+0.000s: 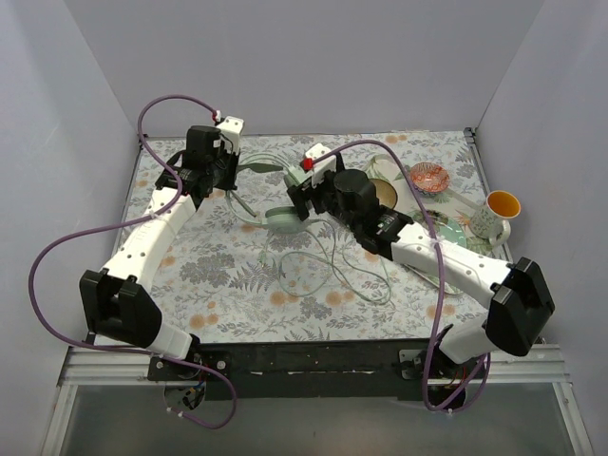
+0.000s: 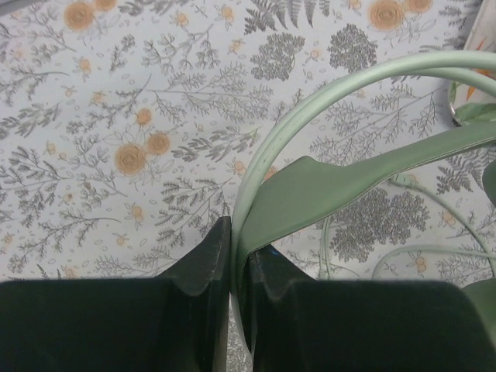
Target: Wrap the headphones
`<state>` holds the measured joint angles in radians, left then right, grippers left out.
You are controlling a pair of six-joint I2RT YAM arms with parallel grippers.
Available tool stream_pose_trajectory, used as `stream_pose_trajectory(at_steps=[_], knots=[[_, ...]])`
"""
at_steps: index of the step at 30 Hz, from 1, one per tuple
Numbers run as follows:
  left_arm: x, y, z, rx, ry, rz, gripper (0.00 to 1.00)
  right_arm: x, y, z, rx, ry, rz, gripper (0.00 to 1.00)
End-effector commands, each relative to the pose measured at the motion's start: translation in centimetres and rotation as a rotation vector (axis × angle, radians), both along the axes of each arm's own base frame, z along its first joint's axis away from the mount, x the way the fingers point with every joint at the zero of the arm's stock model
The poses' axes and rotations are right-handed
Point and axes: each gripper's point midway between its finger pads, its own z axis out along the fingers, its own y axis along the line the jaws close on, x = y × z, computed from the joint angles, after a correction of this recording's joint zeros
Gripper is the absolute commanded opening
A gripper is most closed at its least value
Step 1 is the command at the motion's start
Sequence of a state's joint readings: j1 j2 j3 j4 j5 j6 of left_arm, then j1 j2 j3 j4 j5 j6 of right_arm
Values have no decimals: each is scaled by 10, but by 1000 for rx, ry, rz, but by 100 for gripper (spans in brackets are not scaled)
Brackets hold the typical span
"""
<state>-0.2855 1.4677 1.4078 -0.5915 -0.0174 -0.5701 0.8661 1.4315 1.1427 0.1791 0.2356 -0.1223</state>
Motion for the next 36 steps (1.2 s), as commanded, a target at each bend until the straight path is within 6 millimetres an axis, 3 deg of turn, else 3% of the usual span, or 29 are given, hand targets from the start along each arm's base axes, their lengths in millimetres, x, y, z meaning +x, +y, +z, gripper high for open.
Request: stream_pose_trajectory(at_steps=[1, 6, 9, 12, 13, 15, 16, 17, 20, 21, 24, 32, 36], knots=[[-16, -11, 28, -92, -39, -30, 0, 10, 0, -17, -57, 33, -45, 98], [-21, -13, 27, -102, -27, -45, 0, 15, 5, -34, -110, 46, -39, 97], [-23, -16, 29, -118, -23, -59, 0, 11, 20, -43, -115, 67, 35, 93], [-23, -17, 26, -123, -20, -62, 0, 11, 32, -58, -145, 107, 81, 68], [-22, -17, 23, -120, -21, -57, 0, 12, 33, -57, -145, 109, 82, 44], [-23, -14, 10, -93, -9, -60, 0, 13, 36, -53, -143, 105, 87, 25], [-20, -12, 7, -81, -18, -56, 0, 13, 36, -52, -145, 95, 91, 10], [-17, -6, 3, -56, -26, -32, 13, 13, 36, -50, -144, 89, 94, 3], [-7, 12, -19, 46, -40, 25, 22, 13, 37, -41, -150, 55, 111, 1], [-5, 15, -23, 74, -44, 27, 31, 12, 37, -36, -147, 41, 121, 1], [-1, 14, -32, 94, -27, 9, 45, 12, 38, -29, -183, -26, 164, 1], [1, 18, -34, 154, -15, -15, 47, 15, 34, -25, -298, -99, 195, 1], [-10, 17, -57, 175, 73, -52, 50, 18, 33, -20, -308, -117, 187, 1]])
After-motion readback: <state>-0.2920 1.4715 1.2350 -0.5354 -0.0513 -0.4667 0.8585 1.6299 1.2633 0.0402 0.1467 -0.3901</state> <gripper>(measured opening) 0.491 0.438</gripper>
